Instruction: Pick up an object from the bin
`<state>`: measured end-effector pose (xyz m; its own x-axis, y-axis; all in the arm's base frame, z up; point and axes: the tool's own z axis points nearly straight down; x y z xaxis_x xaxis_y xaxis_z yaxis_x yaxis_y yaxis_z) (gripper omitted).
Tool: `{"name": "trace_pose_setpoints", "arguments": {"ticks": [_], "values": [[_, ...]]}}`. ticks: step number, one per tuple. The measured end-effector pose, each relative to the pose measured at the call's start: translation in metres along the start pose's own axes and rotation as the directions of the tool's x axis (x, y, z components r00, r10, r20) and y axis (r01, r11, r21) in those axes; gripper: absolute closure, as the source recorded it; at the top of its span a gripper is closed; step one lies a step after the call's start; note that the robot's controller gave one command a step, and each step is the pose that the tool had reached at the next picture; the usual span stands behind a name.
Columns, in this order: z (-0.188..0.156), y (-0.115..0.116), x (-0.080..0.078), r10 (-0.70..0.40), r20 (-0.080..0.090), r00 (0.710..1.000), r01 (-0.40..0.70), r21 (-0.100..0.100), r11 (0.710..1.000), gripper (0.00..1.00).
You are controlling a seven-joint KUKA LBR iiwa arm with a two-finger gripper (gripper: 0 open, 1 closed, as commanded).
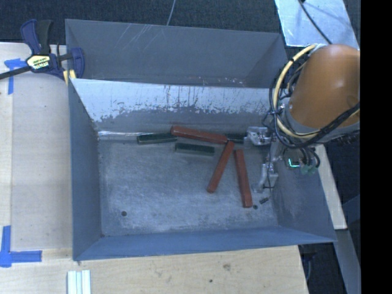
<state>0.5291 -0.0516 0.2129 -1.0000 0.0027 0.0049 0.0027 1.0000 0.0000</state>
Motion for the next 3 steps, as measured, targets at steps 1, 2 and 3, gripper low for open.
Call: {"name": "trace_pose_setpoints", "arguments": {"ticks": [1,2,3], "values": [[-0.005,0.0,-0.002,-0.002,0.009,1.0,0.002,0.001,1.0,0.0],[0.057,0.031,-0.017,-0.028,0.014,1.0,0.028,0.001,1.0,0.0],[0.109,0.026,-0.022,0.097,0.011,0.995,-0.097,0.0,0.995,0.0]]}}
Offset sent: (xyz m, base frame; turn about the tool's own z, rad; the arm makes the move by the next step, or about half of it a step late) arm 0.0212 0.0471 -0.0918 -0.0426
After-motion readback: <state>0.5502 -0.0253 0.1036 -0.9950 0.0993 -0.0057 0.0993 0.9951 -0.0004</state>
